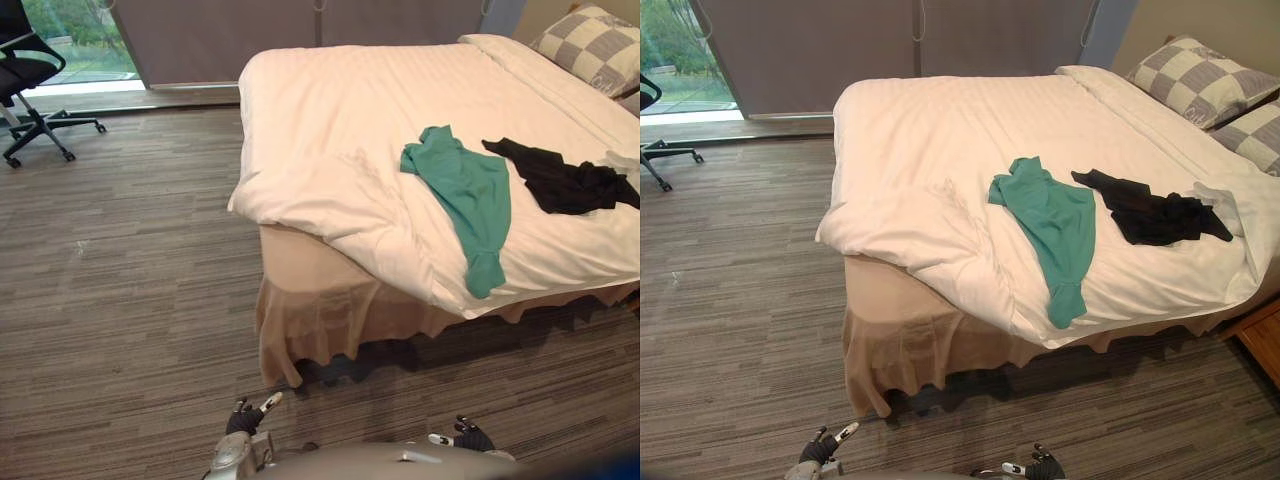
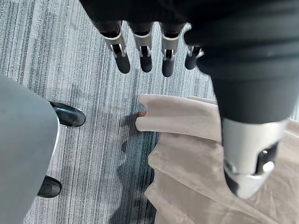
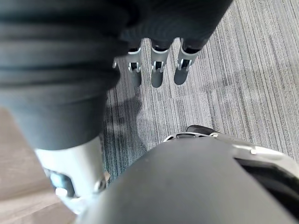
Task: Tidy the bed and pick cloth on bed and put in laundry
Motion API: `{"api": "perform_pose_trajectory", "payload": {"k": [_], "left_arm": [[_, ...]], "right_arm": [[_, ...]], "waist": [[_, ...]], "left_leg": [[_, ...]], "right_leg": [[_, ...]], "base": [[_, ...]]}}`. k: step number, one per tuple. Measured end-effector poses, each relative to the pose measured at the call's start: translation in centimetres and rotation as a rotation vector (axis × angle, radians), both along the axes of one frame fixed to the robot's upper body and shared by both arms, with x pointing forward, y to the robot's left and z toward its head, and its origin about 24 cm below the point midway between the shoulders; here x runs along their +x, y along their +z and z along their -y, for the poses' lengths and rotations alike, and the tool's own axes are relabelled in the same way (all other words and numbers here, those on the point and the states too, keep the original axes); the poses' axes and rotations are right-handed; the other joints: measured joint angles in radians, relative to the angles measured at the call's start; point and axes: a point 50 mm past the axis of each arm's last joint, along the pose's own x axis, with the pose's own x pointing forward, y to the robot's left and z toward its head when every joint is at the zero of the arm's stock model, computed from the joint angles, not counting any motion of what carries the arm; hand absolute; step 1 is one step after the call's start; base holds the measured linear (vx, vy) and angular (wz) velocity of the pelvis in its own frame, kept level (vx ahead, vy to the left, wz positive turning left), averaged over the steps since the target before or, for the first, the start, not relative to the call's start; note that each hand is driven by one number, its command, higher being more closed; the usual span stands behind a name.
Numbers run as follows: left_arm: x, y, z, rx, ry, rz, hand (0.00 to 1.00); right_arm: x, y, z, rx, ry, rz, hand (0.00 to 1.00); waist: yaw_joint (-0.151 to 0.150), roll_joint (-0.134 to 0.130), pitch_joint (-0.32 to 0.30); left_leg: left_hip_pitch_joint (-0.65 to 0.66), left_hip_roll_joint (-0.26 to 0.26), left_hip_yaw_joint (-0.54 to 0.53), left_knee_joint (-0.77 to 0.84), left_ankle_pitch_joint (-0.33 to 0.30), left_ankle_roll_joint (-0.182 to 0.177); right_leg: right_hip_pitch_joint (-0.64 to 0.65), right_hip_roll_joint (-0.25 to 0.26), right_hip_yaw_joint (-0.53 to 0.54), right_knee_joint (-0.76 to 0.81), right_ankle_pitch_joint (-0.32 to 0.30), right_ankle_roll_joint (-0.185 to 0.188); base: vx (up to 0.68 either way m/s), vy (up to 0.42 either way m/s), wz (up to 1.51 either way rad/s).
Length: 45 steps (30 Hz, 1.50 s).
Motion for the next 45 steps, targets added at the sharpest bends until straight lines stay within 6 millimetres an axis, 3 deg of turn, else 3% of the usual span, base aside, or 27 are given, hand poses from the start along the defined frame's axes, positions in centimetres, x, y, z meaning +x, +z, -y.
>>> {"api": "perform_pose_trajectory", "payload": {"k": [7, 9, 13, 15, 17, 19, 22, 23, 24, 26, 27, 29, 32, 33, 34, 35, 37, 39, 42, 45], "left_arm": [[-0.1, 0.0, -0.4, 0.011, 0.025, -0.008, 0.0], [-0.5, -0.1, -0.8, 0.016, 0.116, -0.033, 0.0], [-2.3, -0.2, -1.9, 0.019, 0.435, -0.085, 0.0], [-4.3, 0.0, -3.7, 0.05, 0.716, -0.15, 0.0], [-5.1, 0.4, -5.1, 0.084, 0.861, -0.173, 0.0], [-4.7, 1.0, -6.6, 0.109, 0.966, -0.146, 0.0], [-2.7, 3.6, -11.4, 0.123, 1.196, 0.036, 0.0], [-2.0, 5.4, -14.4, 0.143, 1.278, 0.142, 0.0], [-1.6, 6.6, -16.0, 0.162, 1.308, 0.201, 0.0], [-0.1, 13.1, -22.9, 0.269, 1.398, 0.473, 0.0], [-0.1, 15.0, -24.5, 0.307, 1.409, 0.539, 0.0], [0.2, 22.6, -29.2, 0.474, 1.388, 0.758, 0.0], [1.4, 29.4, -31.4, 0.622, 1.266, 0.949, 0.0], [2.4, 31.8, -31.7, 0.671, 1.203, 1.022, 0.0], [2.9, 32.9, -31.7, 0.7, 1.161, 1.059, 0.0], [4.6, 35.2, -31.3, 0.783, 1.028, 1.134, 0.0], [7.3, 38.5, -30.0, 0.914, 0.776, 1.197, 0.0], [10.2, 41.9, -27.2, 1.097, 0.472, 1.259, 0.0], [13.0, 43.6, -24.0, 1.279, 0.18, 1.26, 0.0], [15.6, 43.4, -21.7, 1.359, -0.039, 1.197, 0.0]], "right_arm": [[0.0, 0.0, 0.0, 0.017, -0.025, 0.003, 0.0], [0.2, 0.1, 0.0, 0.032, -0.064, 0.017, 0.0], [0.0, 0.0, 0.2, 0.048, -0.124, 0.001, 0.0], [-0.3, 0.0, 0.5, 0.058, -0.182, -0.005, 0.0], [-0.7, 0.0, 0.8, 0.061, -0.224, -0.008, 0.0], [-0.9, 0.0, 1.1, 0.063, -0.249, -0.009, 0.0], [-1.0, 0.2, 1.7, 0.058, -0.283, 0.005, 0.0], [-1.1, 0.2, 1.8, 0.056, -0.285, 0.004, 0.0], [-1.2, 0.2, 1.8, 0.055, -0.286, 0.004, 0.0], [-1.8, 0.1, 1.7, 0.051, -0.295, -0.01, 0.0], [-2.0, 0.1, 1.6, 0.052, -0.297, -0.014, 0.0], [-2.5, 0.1, 1.3, 0.059, -0.317, -0.017, 0.0], [-3.2, 0.0, 1.2, 0.071, -0.389, -0.017, 0.0], [-3.8, 0.0, 1.2, 0.073, -0.417, -0.02, 0.0], [-4.0, 0.0, 1.3, 0.071, -0.428, -0.02, 0.0], [-4.2, 0.0, 1.2, 0.073, -0.436, -0.02, 0.0], [-4.2, 0.0, 1.1, 0.076, -0.437, -0.018, 0.0], [-4.2, 0.0, 1.1, 0.077, -0.441, -0.012, 0.0], [-4.3, 0.0, 1.2, 0.078, -0.472, -0.006, 0.0], [-4.5, 0.0, 1.3, 0.086, -0.48, -0.007, 0.0]], "waist": [[0.001, 0.0, 0.001], [-0.001, -0.001, 0.003], [0.003, -0.003, 0.005], [0.006, -0.002, 0.005], [0.004, 0.007, 0.011], [0.005, 0.019, 0.018], [0.007, 0.04, 0.029], [0.008, 0.048, 0.029], [0.009, 0.052, 0.027], [0.016, 0.058, 0.007], [0.017, 0.054, -0.001], [0.017, 0.049, -0.023], [0.02, 0.056, -0.05], [0.02, 0.06, -0.069], [0.021, 0.061, -0.078], [0.02, 0.061, -0.09], [0.017, 0.059, -0.102], [0.014, 0.059, -0.103], [-0.001, 0.06, -0.104], [-0.029, 0.06, -0.104]], "left_leg": [[-0.002, 0.019, 0.068, 0.0, -0.009, -0.015], [-0.004, 0.048, 0.202, 0.001, -0.014, -0.042], [-0.007, 0.06, 0.279, 0.006, -0.015, -0.051], [0.0, 0.064, 0.315, 0.006, -0.026, -0.066], [0.001, 0.065, 0.324, 0.006, -0.028, -0.07], [0.002, 0.067, 0.338, 0.006, -0.03, -0.072], [0.016, 0.07, 0.361, 0.006, -0.033, -0.077], [0.017, 0.073, 0.385, 0.006, -0.034, -0.078], [0.017, 0.075, 0.401, 0.006, -0.034, -0.078], [0.018, 0.082, 0.437, 0.006, -0.044, -0.072], [0.019, 0.084, 0.442, 0.006, -0.047, -0.073], [0.021, 0.087, 0.461, 0.007, -0.049, -0.077], [0.016, 0.087, 0.518, 0.015, -0.049, -0.077], [0.017, 0.087, 0.545, 0.018, -0.049, -0.077], [0.018, 0.087, 0.555, 0.019, -0.049, -0.077], [0.022, 0.087, 0.565, 0.02, -0.049, -0.077], [0.026, 0.09, 0.567, 0.02, -0.049, -0.077], [0.042, 0.092, 0.589, 0.018, -0.05, -0.076], [0.06, 0.094, 0.617, 0.018, -0.056, -0.076], [0.064, 0.098, 0.635, 0.017, -0.057, -0.078]], "right_leg": [[-0.002, -0.01, -0.024, 0.001, 0.001, 0.002], [-0.003, -0.013, -0.032, -0.003, 0.004, 0.006], [-0.01, -0.015, -0.032, -0.031, 0.012, 0.017], [-0.001, -0.014, -0.033, -0.047, 0.026, 0.019], [0.0, -0.012, -0.034, -0.049, 0.026, 0.019], [0.001, -0.012, -0.038, -0.051, 0.026, 0.019], [0.019, -0.012, -0.052, -0.051, 0.024, 0.017], [0.026, -0.012, -0.058, -0.051, 0.02, 0.017], [0.028, -0.012, -0.061, -0.051, 0.018, 0.017], [0.03, -0.007, -0.067, -0.052, 0.006, 0.012], [0.03, -0.005, -0.065, -0.052, 0.005, 0.012], [0.028, -0.001, -0.065, -0.052, 0.0, 0.008], [0.017, -0.002, -0.065, -0.053, 0.0, 0.008], [0.018, -0.002, -0.065, -0.053, 0.0, 0.008], [0.018, -0.001, -0.065, -0.054, 0.0, 0.008], [0.022, 0.0, -0.064, -0.054, -0.002, 0.004], [0.024, 0.004, -0.061, -0.054, -0.003, 0.002], [0.029, 0.008, -0.039, -0.053, -0.004, 0.0], [0.031, 0.014, -0.01, -0.053, -0.008, -0.006], [0.023, 0.021, 0.016, -0.051, -0.008, -0.007]], "base": [[0.0, 0.001, -0.03], [0.0, -0.009, -0.04], [0.03, 0.014, -0.14], [0.11, 0.009, -0.4], [0.09, -0.003, -0.09], [0.08, 0.007, 0.05], [0.07, 0.007, 0.09], [0.04, -0.007, 0.04], [0.05, -0.011, 0.09], [0.06, -0.017, 0.0], [0.08, -0.024, -0.13], [0.08, -0.014, -0.12], [0.08, 0.047, -0.08], [0.1, 0.061, -0.1], [0.08, 0.038, -0.09], [0.08, 0.008, -0.04], [0.07, -0.007, -0.05], [0.04, -0.005, -0.24], [0.01, -0.008, -0.32], [0.0, -0.017, -0.24]]}}
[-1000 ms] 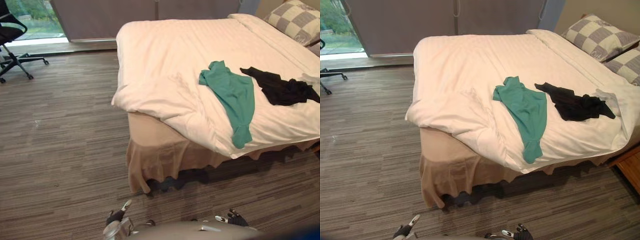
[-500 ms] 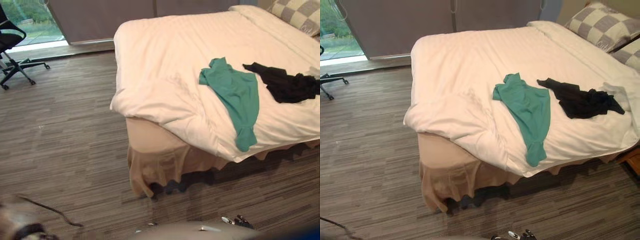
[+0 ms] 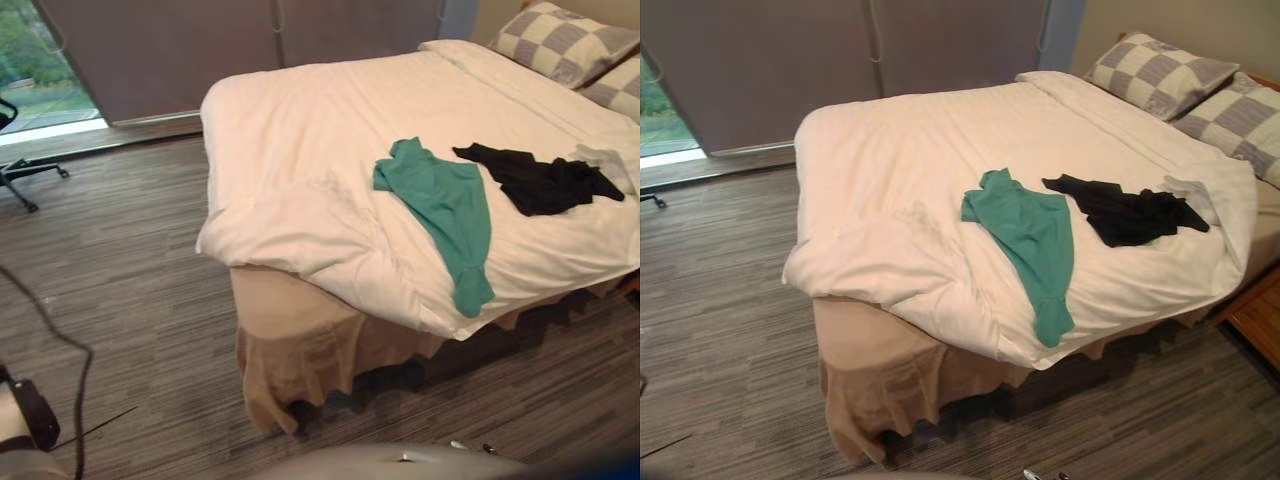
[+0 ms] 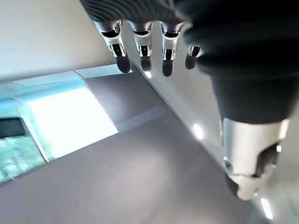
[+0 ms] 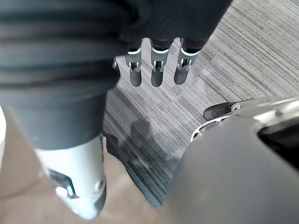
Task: Tidy the bed and pick cloth on bed and put in laundry
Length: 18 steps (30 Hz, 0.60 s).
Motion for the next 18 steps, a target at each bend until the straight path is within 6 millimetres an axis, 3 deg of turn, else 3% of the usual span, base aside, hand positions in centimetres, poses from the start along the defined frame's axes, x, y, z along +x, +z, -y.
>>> {"api": "perform_pose_trajectory", "payload": {"k": [5, 11, 16, 18], "left_arm": [[4.5, -3.7, 3.9, 0.123, -0.07, -0.252, 0.0], [7.1, -8.3, 7.1, 0.316, -0.04, -0.536, 0.0], [8.0, -8.5, 8.0, 0.331, -0.004, -0.549, 0.0], [8.5, -7.8, 8.5, 0.327, 0.026, -0.513, 0.0]], "right_arm": [[-2.9, 0.0, 0.4, 0.005, -0.006, -0.06, 0.0], [-4.6, 0.2, 0.5, 0.012, -0.001, -0.094, 0.0], [-3.5, 0.3, -0.1, 0.039, 0.064, -0.061, 0.0], [-1.7, 0.3, -0.1, 0.04, 0.075, -0.007, 0.0]], "waist": [[-0.017, 0.003, 0.002], [-0.058, 0.006, 0.008], [-0.055, 0.003, 0.069], [-0.053, -0.01, 0.111]], "left_leg": [[0.006, 0.006, 0.044, 0.019, -0.003, -0.005], [-0.016, 0.007, 0.093, 0.019, -0.011, -0.007], [-0.085, 0.02, 0.099, 0.046, -0.025, -0.001], [-0.155, 0.027, 0.105, 0.074, -0.023, 0.004]], "right_leg": [[-0.02, -0.001, 0.043, 0.023, -0.001, -0.004], [-0.078, 0.001, 0.1, 0.053, -0.001, -0.005], [-0.17, 0.008, 0.125, 0.098, 0.0, -0.007], [-0.242, 0.008, 0.136, 0.116, 0.013, -0.019]], "base": [[-0.01, -0.007, -0.28], [-0.04, 0.015, -0.27], [-0.06, -0.013, -0.1], [-0.11, -0.044, -0.06]]}}
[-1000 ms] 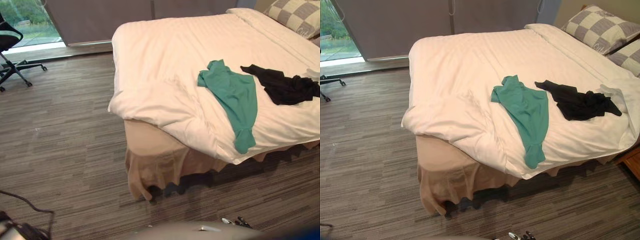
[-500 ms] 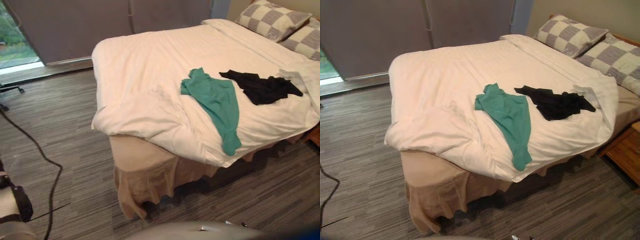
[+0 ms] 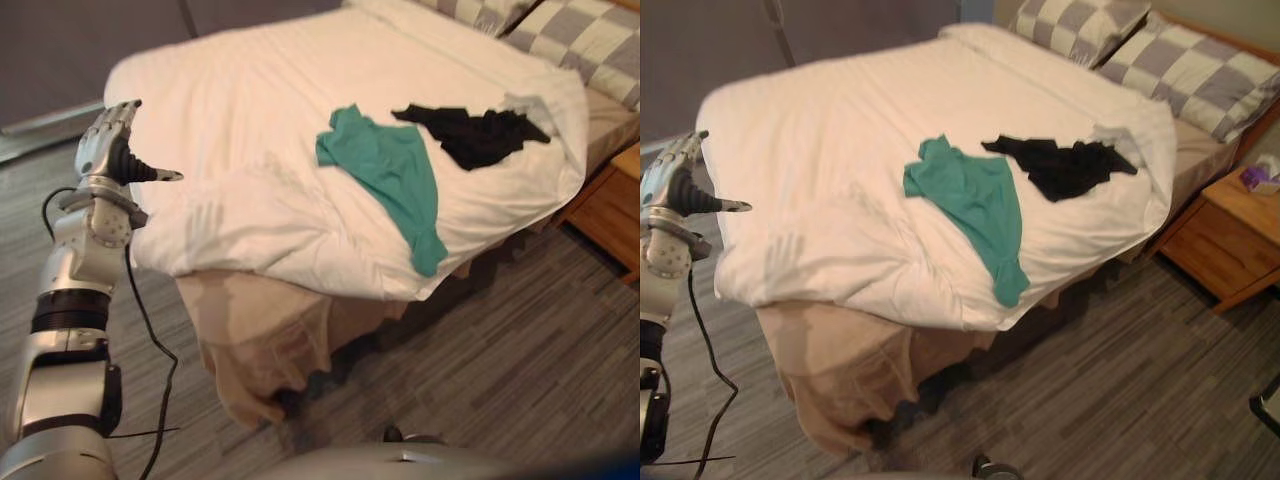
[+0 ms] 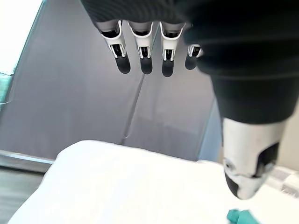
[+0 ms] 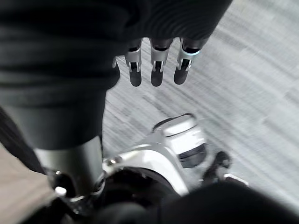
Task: Tidy the bed and pick cloth on bed and put in laundry
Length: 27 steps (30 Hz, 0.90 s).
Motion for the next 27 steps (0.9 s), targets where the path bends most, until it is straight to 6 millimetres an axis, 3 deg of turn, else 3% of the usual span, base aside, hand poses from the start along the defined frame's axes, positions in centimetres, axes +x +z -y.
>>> {"api": "perform_pose_trajectory", "payload": {"k": [5, 9, 16, 23, 27], "left_arm": [[1.2, 2.1, 1.3, -0.033, 0.024, 0.096, 0.0], [1.9, 4.0, 3.1, -0.046, -0.001, 0.19, 0.0], [2.2, 8.3, 4.0, -0.056, 0.009, 0.34, 0.0], [2.4, 9.6, 4.9, -0.064, 0.012, 0.352, 0.0], [2.4, 10.6, 5.0, -0.081, 0.031, 0.37, 0.0]], "right_arm": [[2.8, 0.6, 0.4, -0.015, 0.001, 0.121, 0.0], [4.2, 1.2, 0.5, -0.009, 0.015, 0.198, 0.0], [5.5, 1.9, 0.5, 0.002, 0.044, 0.281, 0.0], [6.5, 2.5, 0.4, 0.051, 0.046, 0.356, 0.0], [8.1, 3.1, 0.7, 0.077, 0.048, 0.426, 0.0]], "waist": [[0.001, 0.007, 0.091], [-0.001, -0.005, 0.126], [0.0, -0.032, 0.183], [-0.002, -0.047, 0.233], [-0.006, -0.064, 0.298]], "left_leg": [[-0.082, 0.016, 0.015, 0.037, 0.006, 0.009], [-0.139, 0.032, 0.026, 0.072, 0.006, 0.009], [-0.205, 0.051, 0.042, 0.115, 0.006, 0.009], [-0.277, 0.063, 0.045, 0.143, 0.007, 0.01], [-0.32, 0.069, 0.066, 0.162, 0.012, 0.018]], "right_leg": [[-0.066, 0.003, 0.009, 0.002, 0.026, -0.014], [-0.13, 0.008, 0.015, 0.021, 0.037, -0.029], [-0.188, 0.012, 0.029, 0.029, 0.061, -0.036], [-0.266, 0.012, 0.029, 0.056, 0.079, -0.035], [-0.311, 0.01, 0.034, 0.065, 0.099, -0.035]], "base": [[-0.06, -0.04, -0.07], [-0.01, -0.036, -0.05], [-0.01, -0.006, -0.03], [-0.04, -0.004, 0.02], [-0.07, -0.013, -0.05]]}}
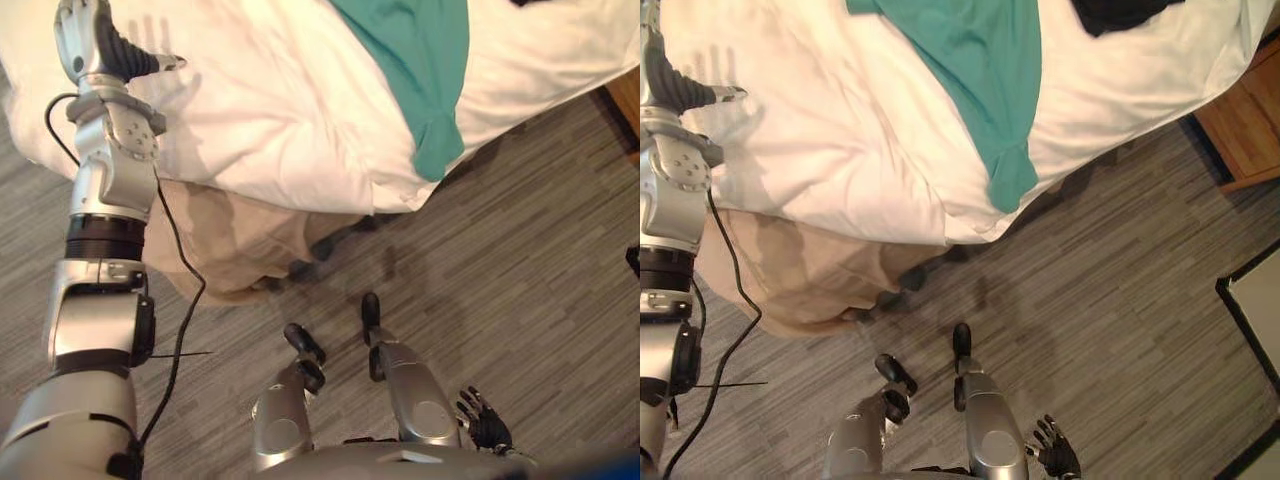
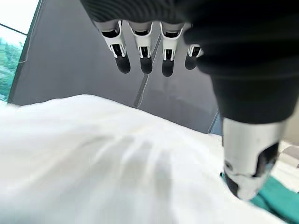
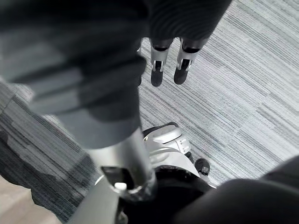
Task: Tidy the bed and pick cloth on bed and put in laundry
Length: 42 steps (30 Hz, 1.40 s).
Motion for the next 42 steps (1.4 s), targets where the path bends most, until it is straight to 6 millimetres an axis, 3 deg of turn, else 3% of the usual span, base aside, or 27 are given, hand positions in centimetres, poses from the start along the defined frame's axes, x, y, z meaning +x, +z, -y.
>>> {"api": "perform_pose_trajectory", "payload": {"k": [5, 9, 11, 12, 20, 25, 31, 34, 36, 39, 40, 42], "left_arm": [[0.2, 1.9, 0.8, -0.004, -0.023, 0.004, 0.0], [0.5, 2.4, 1.1, 0.021, -0.013, -0.048, 0.0], [0.5, 3.0, 1.3, 0.018, -0.014, -0.037, 0.0], [0.5, 3.2, 1.4, 0.016, -0.016, -0.031, 1.0], [0.4, 3.5, 1.0, -0.028, -0.032, -0.043, 1.0], [0.7, 3.4, 1.6, -0.037, -0.113, -0.077, 1.0], [1.2, 1.7, 2.4, -0.091, -0.302, -0.122, 1.0], [1.1, 0.5, 2.7, -0.126, -0.393, -0.112, 1.0], [0.9, -1.5, 2.6, -0.147, -0.443, -0.136, 1.0], [0.1, -4.4, 2.3, -0.163, -0.486, -0.172, 1.0], [-0.4, -6.2, 2.5, -0.186, -0.524, -0.197, 1.0], [-1.6, -9.7, 2.2, -0.247, -0.563, -0.252, 1.0]], "right_arm": [[1.4, 0.9, 0.7, 0.04, -0.009, 0.089, 0.0], [6.1, 4.3, 1.7, 0.093, -0.023, 0.36, 0.0], [7.5, 5.3, 1.6, 0.112, -0.011, 0.432, 0.0], [7.9, 5.4, 1.6, 0.114, -0.007, 0.444, 0.0], [8.4, 6.0, 2.3, 0.106, -0.015, 0.47, 0.0], [8.4, 6.2, 3.0, 0.087, -0.022, 0.476, 0.0], [8.4, 6.2, 3.1, 0.076, -0.036, 0.467, 0.0], [7.6, 5.7, 3.2, 0.056, -0.038, 0.434, 0.0], [6.0, 4.8, 3.7, 0.009, -0.045, 0.361, 0.0], [4.1, 3.7, 4.2, -0.027, -0.073, 0.279, 0.0], [2.8, 3.1, 4.2, -0.039, -0.09, 0.231, 0.0], [1.0, 2.0, 4.1, -0.051, -0.119, 0.149, 0.0]], "waist": [[-0.012, -0.017, 0.038], [-0.024, -0.019, 0.059], [-0.024, -0.018, 0.063], [-0.023, -0.02, 0.064], [-0.032, -0.019, 0.068], [-0.021, -0.017, 0.068], [-0.014, -0.008, 0.063], [0.004, 0.014, 0.05], [0.009, 0.041, 0.028], [0.021, 0.054, -0.016], [0.036, 0.055, -0.045], [0.037, 0.065, -0.086]], "left_leg": [[-0.095, 0.017, 0.013, 0.05, -0.001, 0.012], [-0.133, 0.031, 0.029, 0.086, -0.014, 0.036], [-0.157, 0.037, 0.029, 0.099, -0.026, 0.05], [-0.169, 0.041, 0.028, 0.109, -0.031, 0.054], [-0.214, 0.065, 0.029, 0.171, -0.051, 0.07], [-0.189, 0.061, 0.029, 0.172, -0.049, 0.07], [-0.092, 0.028, 0.027, 0.124, -0.046, 0.069], [-0.061, 0.018, 0.02, 0.108, -0.042, 0.067], [-0.024, 0.013, 0.01, 0.091, -0.033, 0.064], [0.023, 0.004, 0.004, 0.065, -0.028, 0.056], [0.05, -0.005, 0.003, 0.05, -0.023, 0.05], [0.092, -0.016, -0.023, 0.021, -0.018, 0.045]], "right_leg": [[-0.086, 0.0, 0.011, 0.001, 0.036, 0.008], [-0.122, 0.003, 0.021, 0.0, 0.068, 0.013], [-0.135, 0.003, 0.022, -0.008, 0.068, 0.013], [-0.138, 0.002, 0.022, -0.015, 0.068, 0.013], [-0.144, 0.002, 0.02, -0.054, 0.089, 0.012], [-0.115, -0.004, 0.012, -0.054, 0.089, 0.013], [-0.021, -0.024, -0.007, -0.066, 0.079, 0.019], [0.023, -0.031, -0.03, -0.085, 0.079, 0.019], [0.072, -0.033, -0.055, -0.097, 0.078, 0.019], [0.118, -0.034, -0.064, -0.098, 0.061, 0.023], [0.141, -0.036, -0.066, -0.099, 0.048, 0.026], [0.19, -0.04, -0.095, -0.102, 0.025, 0.031]], "base": [[-0.1, -0.015, -0.06], [-0.11, -0.006, -0.12], [-0.11, -0.022, 0.03], [-0.11, -0.032, 0.1], [-0.05, -0.009, 0.01], [0.01, 0.016, 0.03], [0.01, 0.042, 0.09], [0.04, 0.017, 0.14], [0.06, 0.009, 0.26], [0.07, 0.005, 0.14], [0.1, -0.015, 0.15], [0.1, -0.015, 0.32]]}}
